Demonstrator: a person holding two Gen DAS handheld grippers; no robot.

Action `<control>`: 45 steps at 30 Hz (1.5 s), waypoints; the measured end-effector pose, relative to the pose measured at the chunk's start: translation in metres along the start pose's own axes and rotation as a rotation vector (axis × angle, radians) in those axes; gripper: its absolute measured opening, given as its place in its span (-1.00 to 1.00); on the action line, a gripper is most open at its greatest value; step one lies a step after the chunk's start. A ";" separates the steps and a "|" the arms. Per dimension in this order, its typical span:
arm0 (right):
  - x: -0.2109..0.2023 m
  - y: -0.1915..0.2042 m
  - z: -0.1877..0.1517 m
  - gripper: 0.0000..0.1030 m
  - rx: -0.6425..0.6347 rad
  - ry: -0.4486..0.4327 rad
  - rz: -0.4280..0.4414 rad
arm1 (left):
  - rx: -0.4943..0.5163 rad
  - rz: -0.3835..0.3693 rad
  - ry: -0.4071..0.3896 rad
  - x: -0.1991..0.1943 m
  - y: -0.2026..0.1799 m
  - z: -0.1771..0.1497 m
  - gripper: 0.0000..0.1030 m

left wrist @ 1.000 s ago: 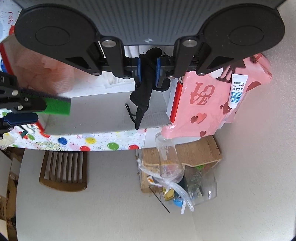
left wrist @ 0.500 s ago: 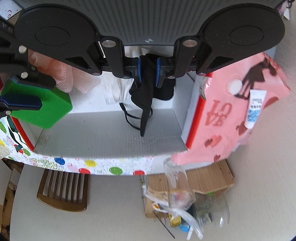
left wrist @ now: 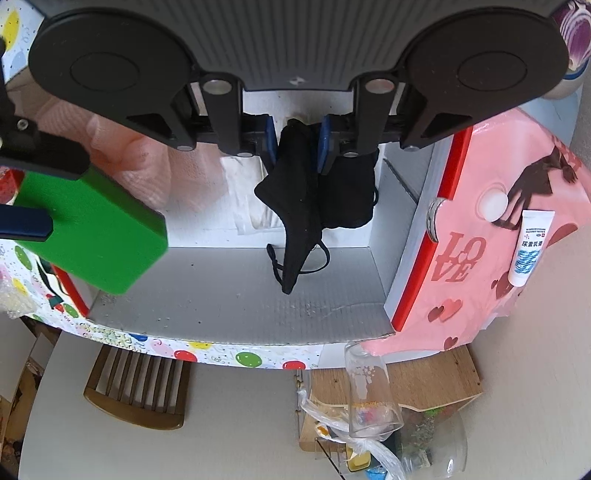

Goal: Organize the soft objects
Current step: 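Carry the black mask and green sponge into the red box with both tools, then open both tools to release the items and withdraw from the box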

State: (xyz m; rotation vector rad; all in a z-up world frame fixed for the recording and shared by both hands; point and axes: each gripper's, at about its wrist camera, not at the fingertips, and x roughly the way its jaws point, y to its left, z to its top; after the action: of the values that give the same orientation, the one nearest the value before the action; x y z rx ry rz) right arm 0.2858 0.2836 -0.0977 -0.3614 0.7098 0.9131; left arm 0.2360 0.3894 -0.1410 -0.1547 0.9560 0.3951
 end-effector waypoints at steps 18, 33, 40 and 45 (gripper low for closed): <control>-0.080 -0.028 -0.017 0.18 0.108 -0.085 -0.009 | -0.036 -0.099 -0.099 -0.054 -0.014 -0.012 0.55; -0.181 -0.049 -0.053 0.52 0.133 -0.211 -0.031 | 0.037 -0.238 -0.217 -0.143 -0.073 -0.029 0.66; -0.218 -0.081 -0.082 0.69 0.222 -0.258 -0.067 | 0.054 -0.329 -0.241 -0.174 -0.113 -0.036 0.92; -0.243 -0.107 -0.108 0.81 0.273 -0.283 -0.102 | 0.044 -0.398 -0.255 -0.184 -0.146 -0.041 0.92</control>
State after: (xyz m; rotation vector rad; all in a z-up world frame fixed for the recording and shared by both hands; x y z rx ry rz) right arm 0.2304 0.0177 -0.0078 -0.0236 0.5400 0.7401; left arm 0.1677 0.1954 -0.0201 -0.2436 0.6608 0.0242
